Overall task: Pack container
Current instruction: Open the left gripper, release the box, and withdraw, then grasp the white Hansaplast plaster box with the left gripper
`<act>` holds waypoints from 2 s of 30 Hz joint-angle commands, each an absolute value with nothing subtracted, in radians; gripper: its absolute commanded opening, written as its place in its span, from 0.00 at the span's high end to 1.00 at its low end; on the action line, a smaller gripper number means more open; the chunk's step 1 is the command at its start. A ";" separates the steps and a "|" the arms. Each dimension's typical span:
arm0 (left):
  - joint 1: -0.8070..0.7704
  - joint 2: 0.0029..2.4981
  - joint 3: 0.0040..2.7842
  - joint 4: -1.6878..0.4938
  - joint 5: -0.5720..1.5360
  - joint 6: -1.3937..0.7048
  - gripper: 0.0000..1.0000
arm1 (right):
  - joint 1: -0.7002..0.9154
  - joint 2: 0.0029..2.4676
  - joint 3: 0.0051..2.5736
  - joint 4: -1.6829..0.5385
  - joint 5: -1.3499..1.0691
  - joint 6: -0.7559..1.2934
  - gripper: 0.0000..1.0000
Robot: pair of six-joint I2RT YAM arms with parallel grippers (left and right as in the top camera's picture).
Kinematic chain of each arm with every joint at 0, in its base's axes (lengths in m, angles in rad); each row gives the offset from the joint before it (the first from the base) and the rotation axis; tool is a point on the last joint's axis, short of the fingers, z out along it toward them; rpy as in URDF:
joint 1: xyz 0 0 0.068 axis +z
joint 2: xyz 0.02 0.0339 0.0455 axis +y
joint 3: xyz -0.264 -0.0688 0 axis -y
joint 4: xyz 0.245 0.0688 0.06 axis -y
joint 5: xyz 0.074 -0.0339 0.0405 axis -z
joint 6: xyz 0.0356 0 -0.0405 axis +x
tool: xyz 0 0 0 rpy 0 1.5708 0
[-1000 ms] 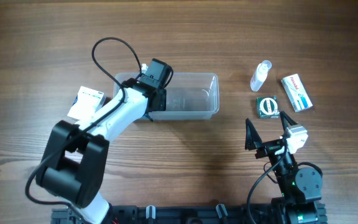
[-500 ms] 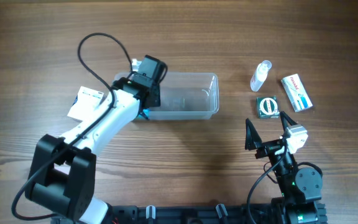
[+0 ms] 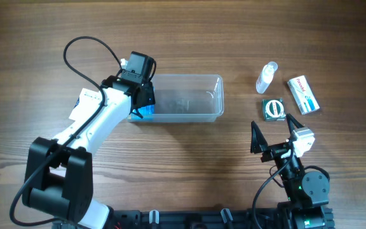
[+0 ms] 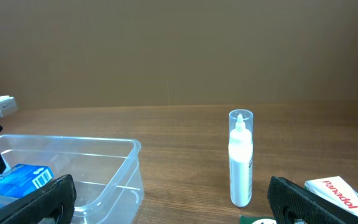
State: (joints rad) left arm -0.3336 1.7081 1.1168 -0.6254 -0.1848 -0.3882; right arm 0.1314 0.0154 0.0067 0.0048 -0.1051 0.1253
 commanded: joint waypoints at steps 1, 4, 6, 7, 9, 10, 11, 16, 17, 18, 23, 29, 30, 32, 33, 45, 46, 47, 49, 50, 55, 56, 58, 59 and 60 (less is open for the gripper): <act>-0.331 1.729 1.126 -0.625 -0.172 -0.405 0.96 | 0.125 0.011 0.005 0.009 -0.121 0.107 0.00; -0.332 1.776 1.126 -0.625 -0.164 -0.404 0.96 | 0.125 0.011 0.005 0.009 -0.121 0.107 0.00; -0.332 1.803 1.126 -0.625 -0.148 -0.404 0.96 | 0.125 0.011 0.005 0.009 -0.121 0.107 0.00; -0.332 1.813 1.126 -0.625 -0.146 -0.403 0.96 | 0.125 0.011 0.005 0.009 -0.121 0.108 0.00; -0.331 1.829 1.126 -0.624 -0.146 -0.401 0.96 | 0.125 0.011 0.005 0.008 -0.121 0.107 0.00; -0.331 1.829 1.126 -0.624 -0.146 -0.401 0.96 | 0.125 0.011 0.005 0.009 -0.121 0.108 0.00; -0.331 1.829 1.126 -0.622 -0.146 -0.400 0.96 | 0.125 0.011 0.005 0.009 -0.121 0.108 0.00; -0.331 1.829 1.126 -0.617 -0.146 -0.400 0.96 | 0.125 0.011 0.005 0.009 -0.121 0.107 0.00; -0.331 1.829 1.126 -0.617 -0.146 -0.401 0.96 | 0.125 0.011 0.005 0.009 -0.121 0.108 0.00; -0.331 1.829 1.126 -0.616 -0.146 -0.400 0.96 | 0.125 0.011 0.005 0.009 -0.121 0.108 0.00; -0.331 1.776 1.147 -0.602 -0.147 -0.336 0.96 | 0.125 0.011 0.005 0.009 -0.121 0.107 0.00; -0.280 1.533 1.264 -0.670 -0.150 -0.288 0.90 | 0.125 0.011 0.005 0.009 -0.121 0.107 0.00; -0.258 1.476 1.269 -0.673 -0.147 -0.254 0.85 | 0.125 0.011 0.005 0.009 -0.121 0.107 0.00; -0.206 1.365 1.269 -0.715 -0.147 -0.164 0.65 | 0.125 0.011 0.005 0.009 -0.121 0.107 0.00; -0.173 1.318 1.269 -0.756 -0.150 -0.136 0.58 | 0.125 0.011 0.005 0.009 -0.121 0.107 0.00; 0.165 1.343 1.263 -0.924 0.061 0.287 0.00 | 0.125 0.011 0.005 0.009 -0.121 0.108 0.00; 0.166 1.368 1.263 -0.925 0.067 0.329 0.00 | 0.125 0.011 0.005 0.009 -0.121 0.108 0.00; 0.166 1.387 1.263 -0.925 0.067 0.355 0.00 | 0.125 0.011 0.005 0.009 -0.121 0.107 0.00; 0.166 1.457 1.263 -0.920 0.068 0.450 0.00 | 0.125 0.011 0.005 0.009 -0.121 0.108 0.00; 0.166 1.487 1.263 -0.921 0.068 0.484 0.00 | 0.125 0.011 0.005 0.009 -0.121 0.107 0.00; 0.166 1.633 1.263 -0.913 0.083 0.527 0.00 | 0.125 0.011 0.005 0.009 -0.121 0.107 0.00; 0.166 1.674 1.263 -0.913 0.083 0.546 0.00 | 0.125 0.011 0.005 0.009 -0.121 0.107 0.00; 0.166 1.714 1.263 -0.905 0.083 0.547 0.00 | 0.125 0.011 0.005 0.009 -0.121 0.107 0.00; 0.166 1.731 1.263 -0.898 0.083 0.547 0.00 | 0.125 0.011 0.005 0.009 -0.121 0.107 0.00; 0.166 1.749 1.263 -0.890 0.083 0.551 0.00 | 0.125 0.011 0.005 0.008 -0.121 0.107 0.00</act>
